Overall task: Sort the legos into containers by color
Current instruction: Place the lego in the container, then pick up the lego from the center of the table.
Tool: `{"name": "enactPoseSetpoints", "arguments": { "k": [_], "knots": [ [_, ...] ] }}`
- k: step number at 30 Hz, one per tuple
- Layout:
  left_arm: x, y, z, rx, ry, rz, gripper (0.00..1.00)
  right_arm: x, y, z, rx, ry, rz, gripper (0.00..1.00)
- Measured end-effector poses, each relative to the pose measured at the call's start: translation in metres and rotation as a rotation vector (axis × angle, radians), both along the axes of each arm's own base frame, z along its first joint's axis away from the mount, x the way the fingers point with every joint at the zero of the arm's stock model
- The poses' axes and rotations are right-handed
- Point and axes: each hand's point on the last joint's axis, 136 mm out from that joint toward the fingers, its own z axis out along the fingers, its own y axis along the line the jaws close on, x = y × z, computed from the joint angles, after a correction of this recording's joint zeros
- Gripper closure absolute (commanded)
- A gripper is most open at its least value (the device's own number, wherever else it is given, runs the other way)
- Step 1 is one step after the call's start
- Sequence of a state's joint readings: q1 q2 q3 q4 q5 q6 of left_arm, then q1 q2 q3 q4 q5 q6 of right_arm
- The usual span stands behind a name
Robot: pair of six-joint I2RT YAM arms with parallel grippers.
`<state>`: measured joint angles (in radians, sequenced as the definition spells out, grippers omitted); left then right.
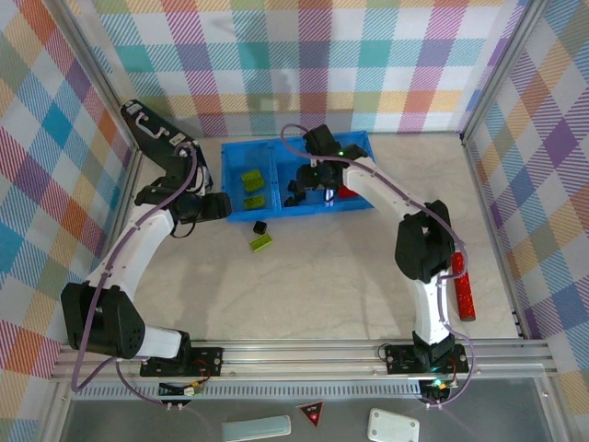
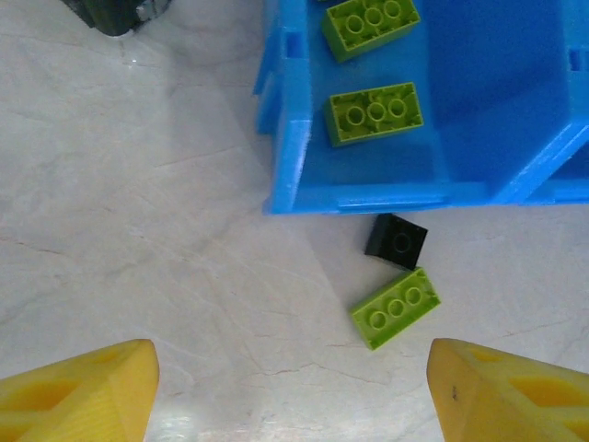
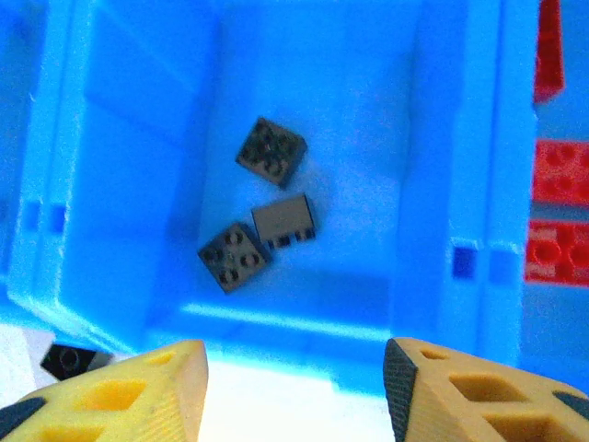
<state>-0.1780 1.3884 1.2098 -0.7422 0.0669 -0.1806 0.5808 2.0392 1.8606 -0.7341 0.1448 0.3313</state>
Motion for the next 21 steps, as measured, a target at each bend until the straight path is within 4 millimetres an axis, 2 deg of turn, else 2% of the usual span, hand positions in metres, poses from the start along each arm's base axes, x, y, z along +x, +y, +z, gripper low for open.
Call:
{"name": "enactPoseSetpoints", "arguments": {
  "k": [6,13,21],
  "knots": [
    [-0.003,-0.033,-0.011,0.011,0.04,-0.046,0.25,-0.033,-0.022,0.001,-0.006,0.025,-0.018,0.45],
    [-0.005,-0.072,-0.031,0.063,0.056,-0.112,0.25,-0.063,-0.045,0.014,0.0,0.004,-0.04,0.45],
    [0.006,-0.095,-0.072,0.11,0.094,-0.143,0.28,-0.093,-0.071,0.016,-0.011,-0.005,-0.075,0.45]
  ]
}}
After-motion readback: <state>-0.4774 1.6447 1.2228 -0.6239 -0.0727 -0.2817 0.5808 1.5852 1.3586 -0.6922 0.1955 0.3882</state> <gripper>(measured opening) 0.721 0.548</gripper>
